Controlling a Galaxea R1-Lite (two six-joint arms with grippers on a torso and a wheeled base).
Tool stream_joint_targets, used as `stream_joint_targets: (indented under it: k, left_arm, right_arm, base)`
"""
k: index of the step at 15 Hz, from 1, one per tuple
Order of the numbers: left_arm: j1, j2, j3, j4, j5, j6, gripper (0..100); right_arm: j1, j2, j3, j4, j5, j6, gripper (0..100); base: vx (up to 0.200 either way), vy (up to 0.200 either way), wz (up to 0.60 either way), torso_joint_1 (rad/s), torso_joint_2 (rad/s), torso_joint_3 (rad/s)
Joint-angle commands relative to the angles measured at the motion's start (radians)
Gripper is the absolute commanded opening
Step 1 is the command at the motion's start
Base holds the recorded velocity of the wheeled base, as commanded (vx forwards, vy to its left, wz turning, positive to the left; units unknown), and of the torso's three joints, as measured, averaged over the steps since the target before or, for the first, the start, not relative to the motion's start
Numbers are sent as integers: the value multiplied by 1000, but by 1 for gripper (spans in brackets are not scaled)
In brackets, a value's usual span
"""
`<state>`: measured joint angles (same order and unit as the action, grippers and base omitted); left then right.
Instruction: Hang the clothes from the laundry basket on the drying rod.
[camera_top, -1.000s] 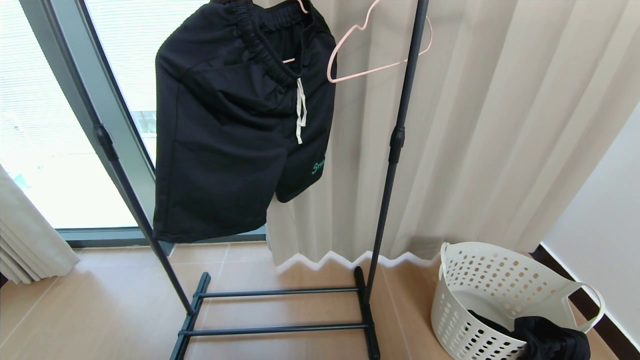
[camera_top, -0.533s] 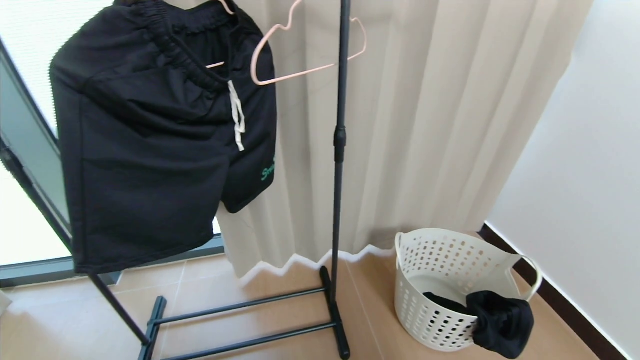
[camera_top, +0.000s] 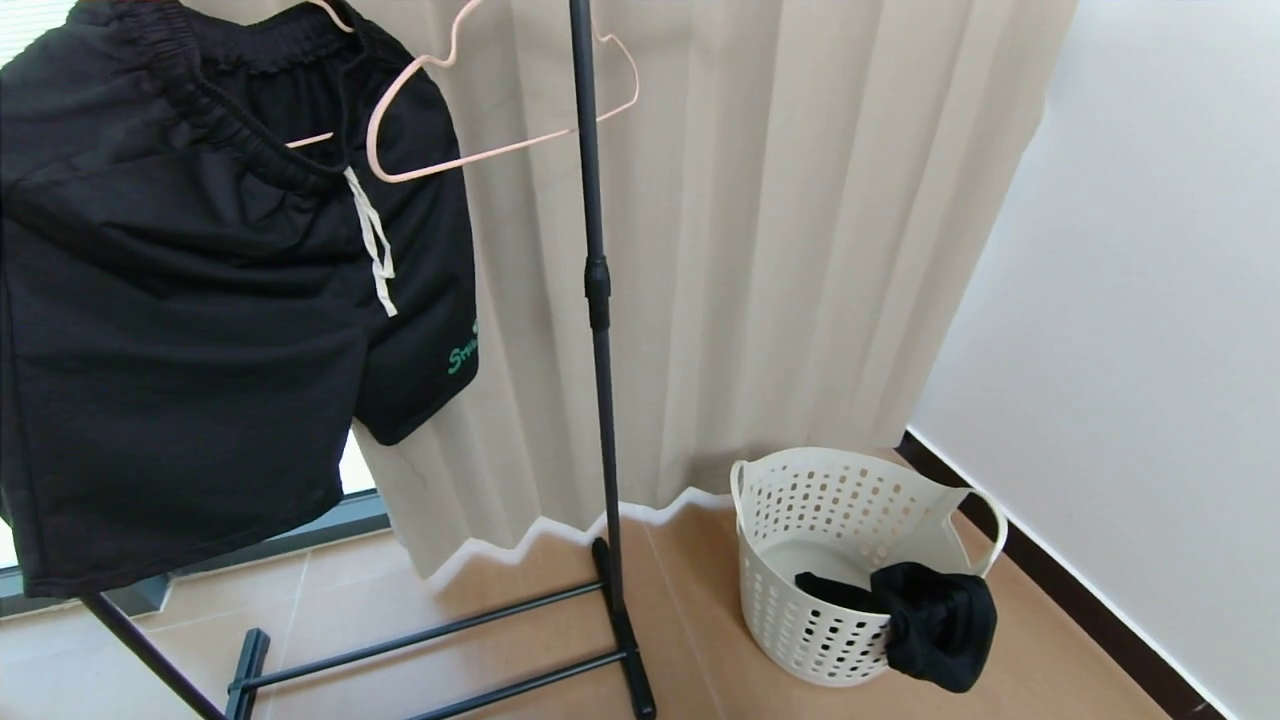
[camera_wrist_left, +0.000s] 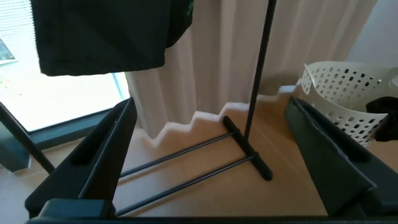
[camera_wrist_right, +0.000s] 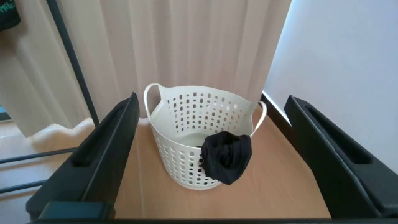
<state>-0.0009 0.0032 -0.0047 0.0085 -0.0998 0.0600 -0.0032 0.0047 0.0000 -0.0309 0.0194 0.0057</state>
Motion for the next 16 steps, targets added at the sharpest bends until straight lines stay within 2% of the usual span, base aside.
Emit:
stream_joint_targets:
  k: [1, 5, 10, 13, 16]
  left_arm:
    - [-1, 1, 0, 1, 0, 0, 100]
    - [-1, 1, 0, -1, 0, 0, 100]
    - [-1, 1, 0, -1, 0, 0, 100]
    - [-1, 1, 0, -1, 2, 1, 100]
    - [-1, 1, 2, -1, 14, 1, 100]
  right_arm:
    - [0, 1, 0, -1, 1, 0, 100]
    - [0, 1, 0, -1, 1, 0, 100]
    - [0, 1, 0, -1, 1, 0, 100]
    - [0, 1, 0, -1, -1, 0, 100]
    - [0, 1, 0, -1, -1, 0, 100]
  base:
    - [0, -200, 0, 2, 2, 7]
    - [0, -200, 0, -1, 0, 2]
    - [0, 0, 0, 0, 0, 0]
    - [0, 0, -600, -2, 1, -1]
    - [0, 0, 0, 0, 0, 0]
